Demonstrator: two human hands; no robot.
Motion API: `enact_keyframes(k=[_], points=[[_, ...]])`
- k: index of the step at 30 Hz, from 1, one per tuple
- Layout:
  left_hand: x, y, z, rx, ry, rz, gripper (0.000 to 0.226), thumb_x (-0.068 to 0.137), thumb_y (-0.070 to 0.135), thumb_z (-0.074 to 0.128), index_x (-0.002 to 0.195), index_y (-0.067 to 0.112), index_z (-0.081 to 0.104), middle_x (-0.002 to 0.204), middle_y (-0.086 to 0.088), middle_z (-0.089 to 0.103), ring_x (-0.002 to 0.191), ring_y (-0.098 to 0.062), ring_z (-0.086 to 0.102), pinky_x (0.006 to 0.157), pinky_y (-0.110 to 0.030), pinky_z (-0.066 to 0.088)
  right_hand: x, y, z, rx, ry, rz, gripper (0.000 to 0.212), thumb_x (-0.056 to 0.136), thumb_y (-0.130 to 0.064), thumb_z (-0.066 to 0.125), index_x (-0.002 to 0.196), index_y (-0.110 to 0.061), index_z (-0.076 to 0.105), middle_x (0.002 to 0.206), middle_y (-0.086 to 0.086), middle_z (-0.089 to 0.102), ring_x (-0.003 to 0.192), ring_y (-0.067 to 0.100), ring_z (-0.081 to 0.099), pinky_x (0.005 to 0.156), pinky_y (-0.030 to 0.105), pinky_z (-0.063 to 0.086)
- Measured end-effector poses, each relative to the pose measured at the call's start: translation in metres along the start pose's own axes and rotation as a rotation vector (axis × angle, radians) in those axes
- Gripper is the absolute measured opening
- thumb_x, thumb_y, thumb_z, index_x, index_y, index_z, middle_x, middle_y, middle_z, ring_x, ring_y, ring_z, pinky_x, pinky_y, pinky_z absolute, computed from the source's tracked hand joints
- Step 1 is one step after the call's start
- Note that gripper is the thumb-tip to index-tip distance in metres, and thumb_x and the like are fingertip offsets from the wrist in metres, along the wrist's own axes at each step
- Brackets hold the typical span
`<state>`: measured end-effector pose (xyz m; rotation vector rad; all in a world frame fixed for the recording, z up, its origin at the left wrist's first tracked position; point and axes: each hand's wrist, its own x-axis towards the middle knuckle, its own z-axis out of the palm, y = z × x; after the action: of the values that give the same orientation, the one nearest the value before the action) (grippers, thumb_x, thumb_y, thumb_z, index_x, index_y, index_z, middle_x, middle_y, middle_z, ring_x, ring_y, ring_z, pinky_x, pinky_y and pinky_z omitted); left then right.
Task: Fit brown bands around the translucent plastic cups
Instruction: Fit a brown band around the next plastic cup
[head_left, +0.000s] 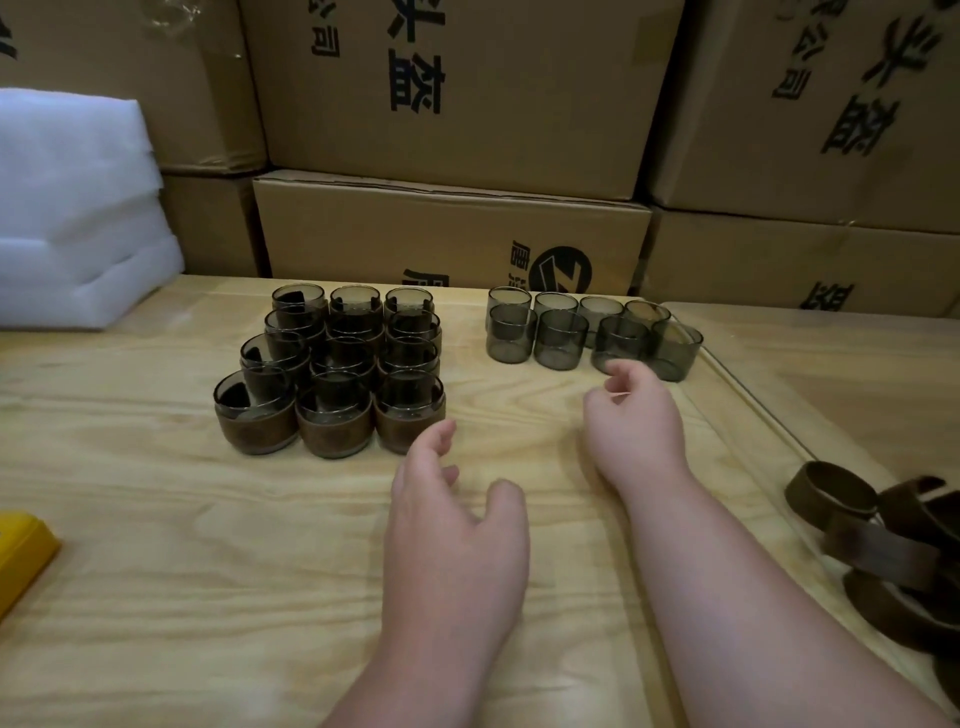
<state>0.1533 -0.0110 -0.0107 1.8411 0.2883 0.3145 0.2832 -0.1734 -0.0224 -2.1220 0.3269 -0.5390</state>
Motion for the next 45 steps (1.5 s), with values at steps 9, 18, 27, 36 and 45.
enact_keyframes(k=[9,18,27,36,45], points=[[0.003,-0.005,0.005,0.004,-0.011,0.003,0.053,0.087,0.03,0.065,0.132,0.049,0.044,0.117,0.024,0.052,0.109,-0.001,0.056,0.09,-0.032,0.049,0.065,0.03,-0.044,-0.367,0.16,0.092,0.065,0.097,-0.025,0.057,0.155,-0.041,0.034,0.143,0.007,0.035,0.119,0.023,0.044,0.09,0.039,0.047],[0.003,-0.008,0.006,0.015,-0.038,0.013,0.048,0.087,0.031,0.063,0.125,0.052,0.043,0.117,0.024,0.055,0.103,-0.006,0.06,0.074,-0.024,0.044,0.051,0.026,-0.038,-0.488,0.13,0.039,0.045,0.094,-0.033,0.056,0.138,-0.024,0.052,0.158,0.009,0.023,0.142,0.034,0.034,0.111,0.052,0.043],[0.001,-0.001,0.003,0.03,-0.072,0.018,0.043,0.087,0.026,0.062,0.121,0.048,0.048,0.113,0.024,0.059,0.099,-0.008,0.062,0.086,-0.037,0.053,-0.009,0.013,-0.041,-0.471,0.056,-0.012,0.043,0.094,-0.043,0.053,0.134,-0.027,0.051,0.156,0.009,0.034,0.137,0.031,0.043,0.105,0.05,0.048],[-0.002,-0.002,0.001,0.251,-0.238,0.101,0.057,0.083,0.025,0.062,0.134,0.047,0.049,0.122,0.028,0.06,0.121,-0.002,0.057,0.111,-0.039,0.043,-0.092,-0.001,-0.052,-0.347,-0.051,-0.138,0.041,0.094,-0.039,0.054,0.135,-0.035,0.059,0.163,-0.006,0.033,0.146,0.018,0.037,0.108,0.034,0.04],[0.0,-0.008,0.006,0.465,-0.294,0.227,0.087,0.072,0.064,0.068,0.151,0.051,0.033,0.137,0.031,0.055,0.137,0.002,0.043,0.118,-0.028,0.024,-0.142,-0.003,-0.064,0.124,-0.081,-0.12,0.032,0.091,-0.037,0.058,0.12,-0.035,0.073,0.125,-0.017,0.069,0.12,0.003,0.062,0.104,0.023,0.047]])
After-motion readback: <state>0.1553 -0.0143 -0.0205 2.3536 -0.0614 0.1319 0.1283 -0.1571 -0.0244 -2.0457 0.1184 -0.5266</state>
